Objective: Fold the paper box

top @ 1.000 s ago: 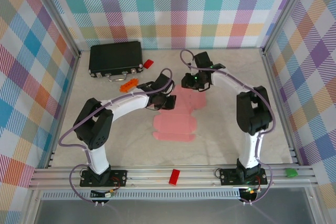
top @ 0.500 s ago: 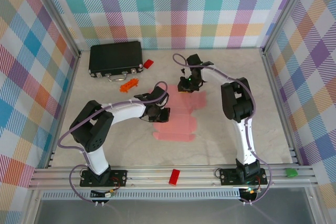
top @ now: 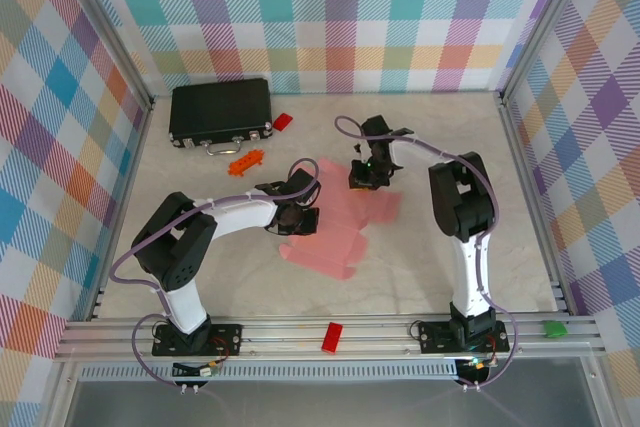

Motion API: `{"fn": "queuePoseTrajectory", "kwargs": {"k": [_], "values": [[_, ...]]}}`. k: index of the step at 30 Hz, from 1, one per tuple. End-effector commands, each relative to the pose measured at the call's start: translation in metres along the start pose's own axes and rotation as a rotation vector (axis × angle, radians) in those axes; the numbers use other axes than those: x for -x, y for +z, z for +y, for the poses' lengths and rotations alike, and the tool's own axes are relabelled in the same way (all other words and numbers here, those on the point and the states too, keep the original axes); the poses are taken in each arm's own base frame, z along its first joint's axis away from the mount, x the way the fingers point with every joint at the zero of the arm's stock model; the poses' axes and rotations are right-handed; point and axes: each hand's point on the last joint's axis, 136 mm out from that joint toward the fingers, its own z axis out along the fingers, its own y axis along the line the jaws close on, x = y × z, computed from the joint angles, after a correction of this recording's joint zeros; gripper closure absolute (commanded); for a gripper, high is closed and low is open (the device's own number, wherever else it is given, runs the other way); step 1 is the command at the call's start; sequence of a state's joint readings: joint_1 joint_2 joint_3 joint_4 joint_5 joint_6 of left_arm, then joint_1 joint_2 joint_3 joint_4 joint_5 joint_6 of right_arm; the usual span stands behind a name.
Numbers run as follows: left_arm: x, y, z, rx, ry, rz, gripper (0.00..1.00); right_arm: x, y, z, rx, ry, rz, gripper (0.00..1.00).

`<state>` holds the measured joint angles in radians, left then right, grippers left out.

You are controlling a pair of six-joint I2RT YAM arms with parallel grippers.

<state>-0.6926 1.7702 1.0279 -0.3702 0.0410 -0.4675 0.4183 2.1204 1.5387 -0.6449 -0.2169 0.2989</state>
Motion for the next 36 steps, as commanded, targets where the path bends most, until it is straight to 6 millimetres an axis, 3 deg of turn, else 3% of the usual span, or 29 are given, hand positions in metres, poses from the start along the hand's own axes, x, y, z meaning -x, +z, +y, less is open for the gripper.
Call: {"fn": "queuePoseTrajectory", "kwargs": {"k": [1,7,12,21,27,36], "values": [[-0.01,0.01,0.027,0.15,0.014,0.037,1.0,-0.025,-0.012,0.002,-0.014,0.012,0.04,0.78],[-0.002,0.007,0.024,0.157,0.092,0.035,1.0,-0.012,-0.054,0.026,0.043,-0.059,-0.07,0.73],[0.0,0.005,0.02,0.131,0.128,0.023,1.0,0.015,-0.073,0.026,0.036,-0.146,-0.121,0.61],[-0.002,0.008,0.02,0.124,0.142,0.02,1.0,0.062,-0.059,-0.004,0.058,-0.294,-0.093,0.37],[-0.004,0.01,0.02,0.123,0.139,0.025,1.0,0.059,-0.043,-0.01,0.113,-0.479,-0.036,0.3],[0.001,0.011,0.013,0.096,0.132,0.017,1.0,0.05,-0.025,-0.014,0.144,-0.465,0.04,0.32]]}}
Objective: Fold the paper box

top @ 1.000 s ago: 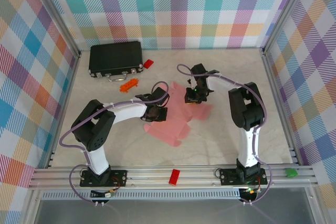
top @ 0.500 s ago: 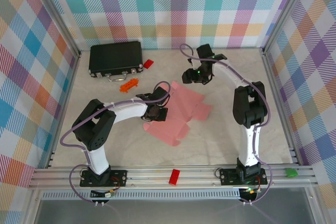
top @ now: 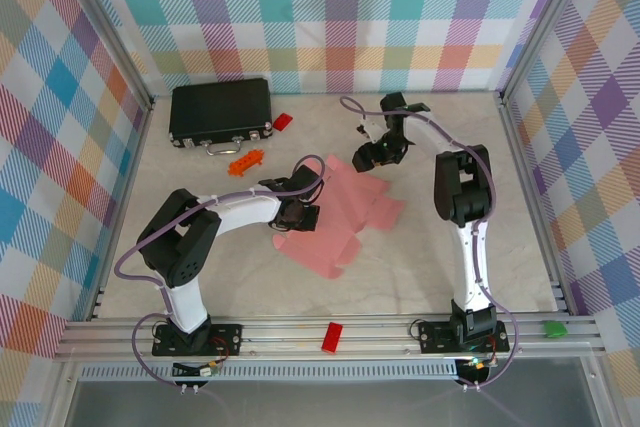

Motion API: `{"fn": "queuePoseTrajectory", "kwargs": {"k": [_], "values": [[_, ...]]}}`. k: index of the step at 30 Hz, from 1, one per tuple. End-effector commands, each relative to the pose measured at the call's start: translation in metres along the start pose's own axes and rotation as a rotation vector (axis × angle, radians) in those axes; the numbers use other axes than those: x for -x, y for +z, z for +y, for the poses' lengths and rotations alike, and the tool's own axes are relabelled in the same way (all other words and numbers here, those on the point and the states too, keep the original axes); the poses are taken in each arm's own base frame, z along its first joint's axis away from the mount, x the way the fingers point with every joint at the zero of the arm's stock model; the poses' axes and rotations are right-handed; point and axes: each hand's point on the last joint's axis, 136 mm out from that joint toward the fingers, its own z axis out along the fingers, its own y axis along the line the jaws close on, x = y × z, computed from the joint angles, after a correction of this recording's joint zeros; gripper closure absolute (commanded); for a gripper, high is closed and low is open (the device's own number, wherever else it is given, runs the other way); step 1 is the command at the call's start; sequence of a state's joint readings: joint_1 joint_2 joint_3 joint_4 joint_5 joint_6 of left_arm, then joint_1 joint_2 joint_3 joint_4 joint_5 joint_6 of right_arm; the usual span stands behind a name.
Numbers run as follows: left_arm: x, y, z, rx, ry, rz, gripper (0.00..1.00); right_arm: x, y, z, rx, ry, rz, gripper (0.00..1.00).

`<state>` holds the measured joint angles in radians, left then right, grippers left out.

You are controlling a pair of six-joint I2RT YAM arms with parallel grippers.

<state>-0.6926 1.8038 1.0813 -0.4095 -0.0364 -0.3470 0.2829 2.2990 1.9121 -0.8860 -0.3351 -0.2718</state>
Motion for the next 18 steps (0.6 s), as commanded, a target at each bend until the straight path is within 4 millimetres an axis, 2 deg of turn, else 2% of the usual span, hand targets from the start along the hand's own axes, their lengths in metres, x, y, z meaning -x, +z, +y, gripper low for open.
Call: {"fn": "queuePoseTrajectory", "kwargs": {"k": [1,11,18], "values": [[-0.012,0.01,0.003,0.015,0.012,0.04,1.0,-0.006,0.004,0.014,0.077,-0.032,0.039,0.32],[-0.016,0.011,0.005,0.014,0.008,0.042,1.0,-0.013,0.014,0.013,0.103,-0.024,0.092,0.34],[-0.019,0.011,0.005,0.01,0.001,0.047,1.0,-0.022,0.023,0.028,0.151,-0.045,0.137,0.35]]}}
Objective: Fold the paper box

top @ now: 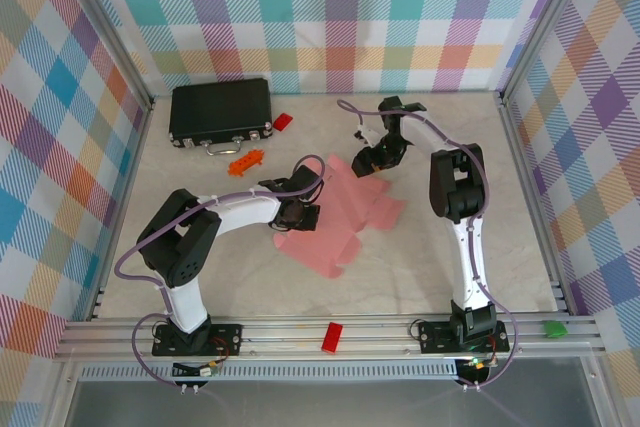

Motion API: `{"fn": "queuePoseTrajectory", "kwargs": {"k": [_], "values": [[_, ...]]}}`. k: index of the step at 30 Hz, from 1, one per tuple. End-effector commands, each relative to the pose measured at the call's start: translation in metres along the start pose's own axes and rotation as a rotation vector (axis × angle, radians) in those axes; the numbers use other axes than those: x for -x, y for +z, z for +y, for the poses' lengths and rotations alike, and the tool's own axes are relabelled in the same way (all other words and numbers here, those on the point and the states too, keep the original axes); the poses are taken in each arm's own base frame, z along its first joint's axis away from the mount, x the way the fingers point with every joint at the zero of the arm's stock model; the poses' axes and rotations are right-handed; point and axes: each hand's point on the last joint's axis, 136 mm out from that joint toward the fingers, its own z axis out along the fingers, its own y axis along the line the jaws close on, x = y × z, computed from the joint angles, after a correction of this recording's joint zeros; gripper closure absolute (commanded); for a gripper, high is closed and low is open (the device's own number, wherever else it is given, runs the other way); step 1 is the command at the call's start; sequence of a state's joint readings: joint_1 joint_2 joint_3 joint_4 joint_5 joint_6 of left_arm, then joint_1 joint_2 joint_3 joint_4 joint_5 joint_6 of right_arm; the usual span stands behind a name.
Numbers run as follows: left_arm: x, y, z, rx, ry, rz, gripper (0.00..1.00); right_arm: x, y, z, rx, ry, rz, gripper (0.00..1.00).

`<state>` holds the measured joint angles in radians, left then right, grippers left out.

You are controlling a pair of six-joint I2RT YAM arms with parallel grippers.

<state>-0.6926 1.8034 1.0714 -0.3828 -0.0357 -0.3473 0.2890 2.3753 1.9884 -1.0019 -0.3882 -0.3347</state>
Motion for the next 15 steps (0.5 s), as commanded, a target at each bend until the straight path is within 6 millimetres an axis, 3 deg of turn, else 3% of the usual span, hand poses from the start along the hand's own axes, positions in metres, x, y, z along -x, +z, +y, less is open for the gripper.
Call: {"fn": "queuePoseTrajectory", "kwargs": {"k": [1,6,15], "values": [[-0.021,0.009,0.006,0.018,-0.001,0.059,1.0,-0.008,0.011,0.02,0.074,-0.035,0.057,0.35],[-0.021,0.008,0.006,0.015,-0.001,0.057,1.0,-0.009,0.008,0.027,0.101,-0.048,0.059,0.37],[-0.022,0.009,0.005,0.009,-0.01,0.062,1.0,0.003,-0.02,0.045,0.114,-0.126,-0.008,0.41]]}}
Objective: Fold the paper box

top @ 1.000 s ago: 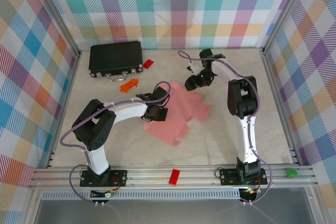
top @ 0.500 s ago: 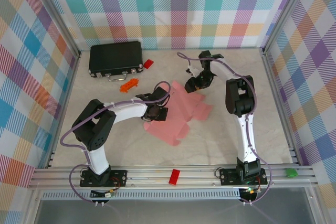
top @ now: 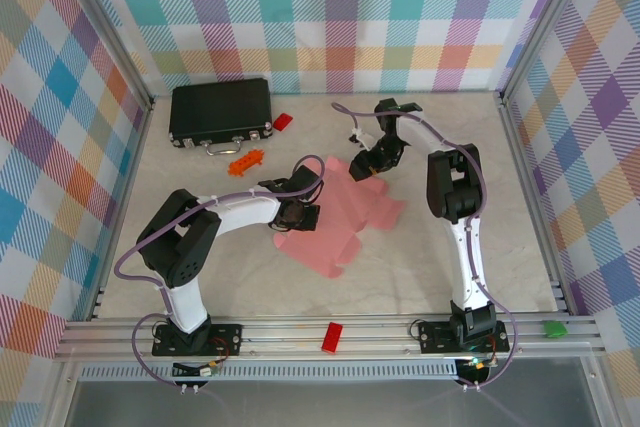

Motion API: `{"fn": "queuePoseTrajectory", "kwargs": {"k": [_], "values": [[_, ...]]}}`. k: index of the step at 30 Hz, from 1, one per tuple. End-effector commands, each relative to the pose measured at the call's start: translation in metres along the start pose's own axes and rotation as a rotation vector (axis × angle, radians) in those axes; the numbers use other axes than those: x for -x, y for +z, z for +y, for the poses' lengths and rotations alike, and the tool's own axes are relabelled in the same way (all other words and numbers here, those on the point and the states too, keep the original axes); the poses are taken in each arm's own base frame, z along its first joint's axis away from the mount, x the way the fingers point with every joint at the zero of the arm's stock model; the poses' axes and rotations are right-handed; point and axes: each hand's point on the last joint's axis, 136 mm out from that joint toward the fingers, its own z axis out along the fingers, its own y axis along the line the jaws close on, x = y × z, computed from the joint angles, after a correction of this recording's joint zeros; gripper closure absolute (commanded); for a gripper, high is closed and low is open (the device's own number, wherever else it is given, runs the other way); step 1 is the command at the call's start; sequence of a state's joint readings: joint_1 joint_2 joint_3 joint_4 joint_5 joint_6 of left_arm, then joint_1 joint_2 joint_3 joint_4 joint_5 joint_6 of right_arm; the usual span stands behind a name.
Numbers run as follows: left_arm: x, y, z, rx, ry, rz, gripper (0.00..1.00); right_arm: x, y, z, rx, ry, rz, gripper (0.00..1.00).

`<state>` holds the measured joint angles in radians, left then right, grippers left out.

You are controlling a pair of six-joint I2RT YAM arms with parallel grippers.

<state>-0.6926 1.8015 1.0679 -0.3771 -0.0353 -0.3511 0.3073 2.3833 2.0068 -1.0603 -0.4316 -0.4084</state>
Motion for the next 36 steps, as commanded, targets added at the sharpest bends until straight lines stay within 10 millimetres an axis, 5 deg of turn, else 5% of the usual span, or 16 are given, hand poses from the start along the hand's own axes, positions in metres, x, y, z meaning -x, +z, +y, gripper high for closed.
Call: {"fn": "queuePoseTrajectory", "kwargs": {"k": [1,6,19,29,36], "values": [[-0.022,0.009,0.005,0.011,-0.007,0.064,1.0,0.012,-0.025,0.028,0.044,-0.071,-0.051,0.43],[-0.022,0.01,0.005,0.011,-0.009,0.068,1.0,0.017,-0.033,0.028,0.0,-0.095,-0.072,0.52],[-0.023,0.011,0.004,0.01,-0.011,0.072,1.0,0.014,-0.036,0.029,-0.076,-0.171,-0.044,0.55],[-0.024,0.012,0.004,0.005,-0.013,0.074,1.0,0.016,-0.032,0.014,-0.183,-0.216,-0.036,0.77],[-0.022,0.014,0.002,-0.001,-0.017,0.07,1.0,0.021,-0.042,0.028,-0.205,-0.305,-0.076,0.85]]}}
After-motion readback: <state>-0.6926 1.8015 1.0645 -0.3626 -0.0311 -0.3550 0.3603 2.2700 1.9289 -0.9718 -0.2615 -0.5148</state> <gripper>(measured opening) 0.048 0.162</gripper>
